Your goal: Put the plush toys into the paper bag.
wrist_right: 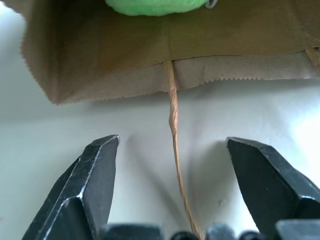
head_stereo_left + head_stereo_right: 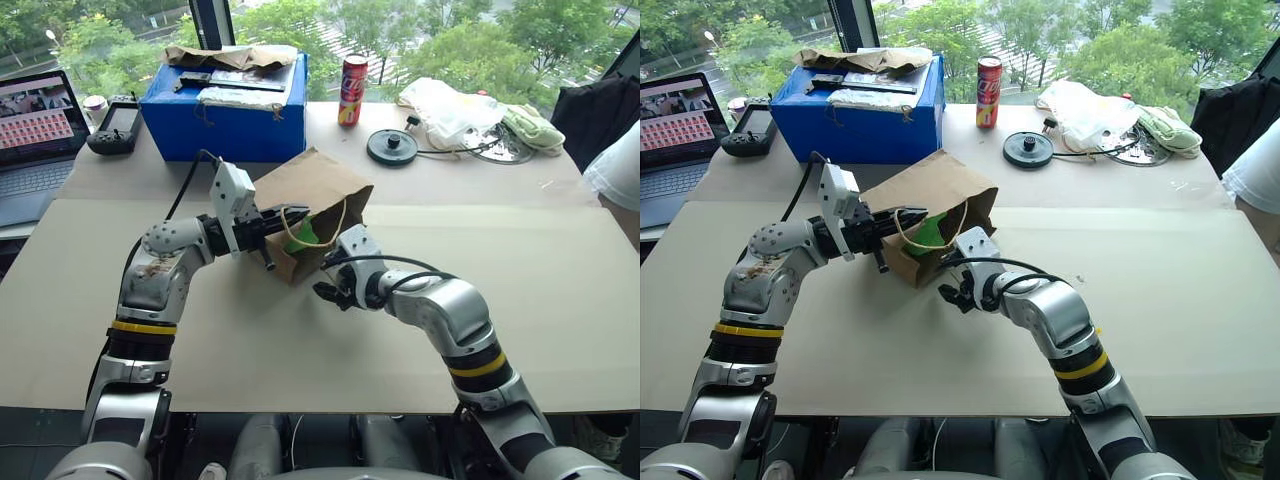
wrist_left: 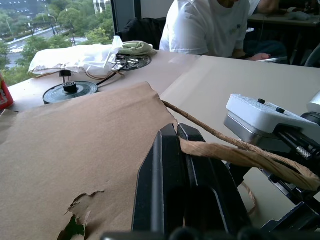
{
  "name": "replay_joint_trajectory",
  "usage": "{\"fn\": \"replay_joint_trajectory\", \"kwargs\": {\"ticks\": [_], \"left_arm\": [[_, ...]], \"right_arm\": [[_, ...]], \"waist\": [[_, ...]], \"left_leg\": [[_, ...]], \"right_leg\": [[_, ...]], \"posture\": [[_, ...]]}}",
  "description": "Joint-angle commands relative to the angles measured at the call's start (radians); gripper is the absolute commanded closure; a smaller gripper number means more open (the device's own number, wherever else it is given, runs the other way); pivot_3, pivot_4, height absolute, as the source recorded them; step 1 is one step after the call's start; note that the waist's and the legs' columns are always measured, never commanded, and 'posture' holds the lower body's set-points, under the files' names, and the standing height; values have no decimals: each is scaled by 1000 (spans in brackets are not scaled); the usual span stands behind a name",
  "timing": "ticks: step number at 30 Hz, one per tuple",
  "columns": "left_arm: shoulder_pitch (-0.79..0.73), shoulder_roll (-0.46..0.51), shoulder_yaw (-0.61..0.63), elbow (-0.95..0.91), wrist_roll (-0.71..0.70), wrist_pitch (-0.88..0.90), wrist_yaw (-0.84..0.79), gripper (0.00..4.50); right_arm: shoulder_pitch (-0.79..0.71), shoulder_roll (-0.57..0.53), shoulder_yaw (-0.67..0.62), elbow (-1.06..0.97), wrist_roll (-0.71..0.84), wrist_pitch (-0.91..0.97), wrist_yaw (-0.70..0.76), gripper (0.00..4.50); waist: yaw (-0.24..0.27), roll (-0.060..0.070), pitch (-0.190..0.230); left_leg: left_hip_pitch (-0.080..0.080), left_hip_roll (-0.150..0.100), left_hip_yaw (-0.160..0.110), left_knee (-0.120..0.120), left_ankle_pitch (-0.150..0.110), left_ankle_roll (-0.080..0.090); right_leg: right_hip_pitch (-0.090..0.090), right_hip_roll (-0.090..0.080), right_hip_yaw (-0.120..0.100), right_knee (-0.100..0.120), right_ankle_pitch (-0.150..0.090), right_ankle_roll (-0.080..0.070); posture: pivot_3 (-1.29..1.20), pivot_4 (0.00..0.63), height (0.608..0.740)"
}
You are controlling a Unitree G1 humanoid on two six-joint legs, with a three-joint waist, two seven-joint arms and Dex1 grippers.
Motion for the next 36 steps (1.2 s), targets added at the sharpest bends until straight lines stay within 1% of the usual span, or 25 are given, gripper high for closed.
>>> {"fn": "replay_joint_trajectory", "kwargs": {"ticks": [1,3,5,8,12,17,19,22,26,28,30,33,36], "left_arm": [[-18,8,12,-16,-5,-13,-2,4500],[-17,9,13,-15,-4,-14,-1,4500],[-17,9,13,-15,-4,-14,0,4500],[-17,8,14,-15,-4,-14,1,4500],[-19,5,13,-15,-4,-16,2,4500],[-29,-7,13,-10,-9,-21,5,4500],[-46,-23,14,3,-14,-26,7,4500],[-121,-77,3,48,-21,-40,5,4500],[-195,-136,-3,108,-20,-62,-5,4500],[-238,-185,-14,153,-15,-93,-8,4500],[-249,-223,-24,187,-9,-117,-18,4500],[-229,-246,-45,241,16,-161,-44,4500],[-229,-239,-53,303,40,-205,-69,4500]], "right_arm": [[5,14,17,15,-19,-28,19,2082],[8,16,15,16,-26,-31,24,2683],[10,14,13,16,-33,-32,29,3451],[13,15,-1,7,-39,-33,33,4435],[13,21,-38,-21,-38,-57,44,4435],[-3,-36,-110,-108,-43,-70,62,4435],[-8,-78,-147,-172,-31,-55,79,4435],[-31,-206,-253,-300,24,-30,166,4435],[-72,-290,-350,-369,102,2,228,4435],[-95,-365,-357,-409,110,-10,266,4435],[-123,-401,-353,-412,107,1,263,4435],[-143,-387,-338,-417,122,31,242,4435],[-134,-371,-286,-428,116,47,220,4435]], "waist": [[-1,0,0],[-1,0,0],[-1,0,0],[0,0,0],[2,0,0],[7,0,0],[10,0,0],[20,0,0],[23,0,0],[22,0,0],[19,0,0],[9,0,0],[6,0,0]], "left_leg": [[0,0,0,0,0,0],[0,0,0,0,0,0],[0,1,0,0,0,0],[0,1,0,0,0,0],[0,0,0,0,0,0],[-1,0,0,0,0,0],[-1,0,0,0,0,0],[-3,-1,0,0,0,0],[-3,-2,0,0,0,1],[-3,-2,-1,0,0,1],[-3,-2,-1,0,-1,1],[-2,-1,-1,0,-1,1],[-2,-1,-1,0,-1,1]], "right_leg": [[0,0,0,0,0,0],[0,0,0,0,0,0],[0,1,0,0,0,0],[-1,1,0,0,0,0],[0,0,0,-1,0,0],[-1,0,0,-1,0,0],[-1,-1,0,-2,0,0],[-1,-2,-1,-2,0,0],[0,-2,-1,-4,0,1],[0,-1,-1,-4,0,1],[0,0,-1,-4,0,1],[0,0,0,-4,0,1],[-1,1,1,-3,0,1]], "posture": [[0,150,739],[0,150,739],[0,150,739],[0,150,739],[0,150,739],[0,150,739],[0,150,739],[0,150,739],[0,150,739],[0,150,739],[0,150,739],[0,150,739],[0,150,739]]}}
